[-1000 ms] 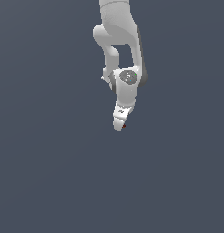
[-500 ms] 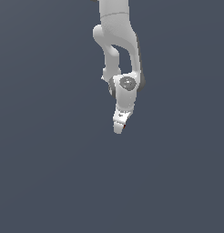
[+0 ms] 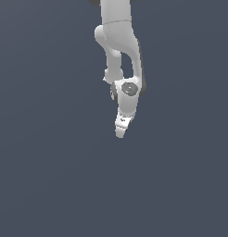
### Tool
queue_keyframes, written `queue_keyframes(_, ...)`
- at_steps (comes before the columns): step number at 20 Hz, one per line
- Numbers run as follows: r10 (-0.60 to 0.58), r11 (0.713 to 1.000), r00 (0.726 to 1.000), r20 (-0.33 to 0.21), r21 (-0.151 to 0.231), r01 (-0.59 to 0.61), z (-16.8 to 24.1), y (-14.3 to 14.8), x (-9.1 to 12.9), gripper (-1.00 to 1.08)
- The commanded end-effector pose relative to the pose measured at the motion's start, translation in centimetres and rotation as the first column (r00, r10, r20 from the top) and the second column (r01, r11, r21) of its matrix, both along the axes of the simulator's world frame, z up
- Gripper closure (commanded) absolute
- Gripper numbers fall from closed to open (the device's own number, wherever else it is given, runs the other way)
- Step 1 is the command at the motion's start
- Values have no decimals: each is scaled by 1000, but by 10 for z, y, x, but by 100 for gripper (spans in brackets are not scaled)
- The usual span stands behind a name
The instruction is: Pick up the object and move it to a goal position.
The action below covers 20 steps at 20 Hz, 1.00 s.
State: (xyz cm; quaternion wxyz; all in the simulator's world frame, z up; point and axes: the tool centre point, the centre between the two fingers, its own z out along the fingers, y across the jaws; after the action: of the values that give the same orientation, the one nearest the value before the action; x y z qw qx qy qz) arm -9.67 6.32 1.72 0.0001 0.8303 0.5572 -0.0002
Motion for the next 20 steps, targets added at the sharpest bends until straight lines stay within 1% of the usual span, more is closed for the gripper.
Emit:
queue_keyframes(1,0,1000,1000,0,0,0,0,0,0,108)
queue_keyframes(12,0,1000,1000,1,0,0,3,-1,3,108)
queue_keyframes(16,0,1000,1000,1,0,0,11,-4,13,108)
queue_keyframes(20,0,1000,1000,0,1,0,25,-9,29,108)
